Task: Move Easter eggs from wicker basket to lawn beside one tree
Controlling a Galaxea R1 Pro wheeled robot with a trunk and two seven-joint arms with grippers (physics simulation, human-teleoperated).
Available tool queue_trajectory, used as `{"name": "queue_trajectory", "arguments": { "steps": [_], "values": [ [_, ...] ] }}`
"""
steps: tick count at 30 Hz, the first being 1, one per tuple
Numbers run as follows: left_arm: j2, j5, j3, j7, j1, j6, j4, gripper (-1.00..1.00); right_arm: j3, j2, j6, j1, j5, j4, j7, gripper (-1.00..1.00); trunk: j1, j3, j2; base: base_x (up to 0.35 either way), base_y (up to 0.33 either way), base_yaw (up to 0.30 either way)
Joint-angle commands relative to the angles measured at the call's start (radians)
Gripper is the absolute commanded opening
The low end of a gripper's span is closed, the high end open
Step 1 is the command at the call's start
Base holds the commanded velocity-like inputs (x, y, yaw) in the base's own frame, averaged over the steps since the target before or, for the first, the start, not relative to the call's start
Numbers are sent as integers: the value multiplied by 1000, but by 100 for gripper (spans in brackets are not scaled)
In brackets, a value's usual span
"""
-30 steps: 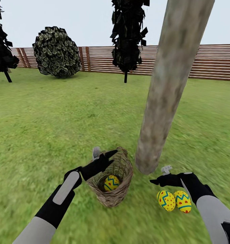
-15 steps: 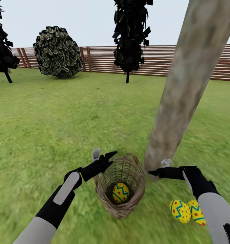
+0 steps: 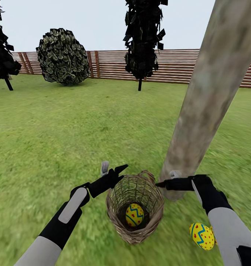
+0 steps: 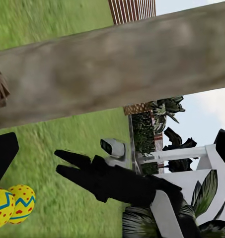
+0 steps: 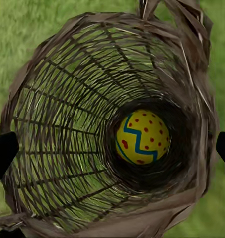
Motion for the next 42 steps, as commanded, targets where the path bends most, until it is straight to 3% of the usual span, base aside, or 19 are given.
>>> {"name": "queue_trajectory", "arguments": {
  "steps": [1, 2, 6, 10, 16, 19, 21, 29, 31, 34, 42],
  "values": [
    [-1, 3, 1, -1, 0, 3, 0, 100, 9, 24, 3, -1, 21, 1, -2, 100, 0, -1, 0, 0, 0, 0],
    [-1, 3, 1, -1, 0, 3, 1, 100, 18, 40, 4, -1, 33, 3, -15, 100, 0, -1, 0, 0, 16, 0],
    [-1, 3, 1, -1, 0, 3, 0, 100, 42, 147, 4, 2, 114, 13, -159, 100, 0, -1, 0, 50, 160, 0],
    [-1, 3, 1, -1, 0, 2, 0, 100, 47, 202, 4, 11, 154, 45, -280, 100, 0, -1, 0, 109, 261, 0],
    [-1, 2, 0, -1, 0, -2, 9, 100, 66, 216, 4, 13, 159, 118, -424, 100, 0, -1, 0, 57, 111, 0],
    [-1, 3, 1, -1, 0, -2, 32, 100, 66, 219, 4, 14, 148, 164, -572, 100, 0, -1, 0, 2, 3, 0],
    [-1, 3, 1, -1, 0, -2, 32, 100, 66, 221, 3, 14, 145, 190, -621, 100, 0, -1, 0, 0, 0, 0],
    [-2, 2, 1, -1, 0, -2, 31, 100, 60, 238, 2, 14, 124, 204, -649, 100, 0, -1, 0, 132, 17, 0],
    [1, 1, 5, 0, 0, -3, 31, 100, 60, 243, 2, 14, 76, 205, -650, 100, 0, -1, 0, 303, 140, 0],
    [1, 0, 31, 0, 0, -3, 32, 100, 60, 252, 2, 14, 39, 205, -670, 100, 0, -1, 0, 293, 193, 0],
    [-4, -4, 41, 1, 0, -5, 54, 100, 54, 264, 0, 14, 29, 267, -702, 100, 4, -4, -7, 75, 43, 0]
  ]
}}
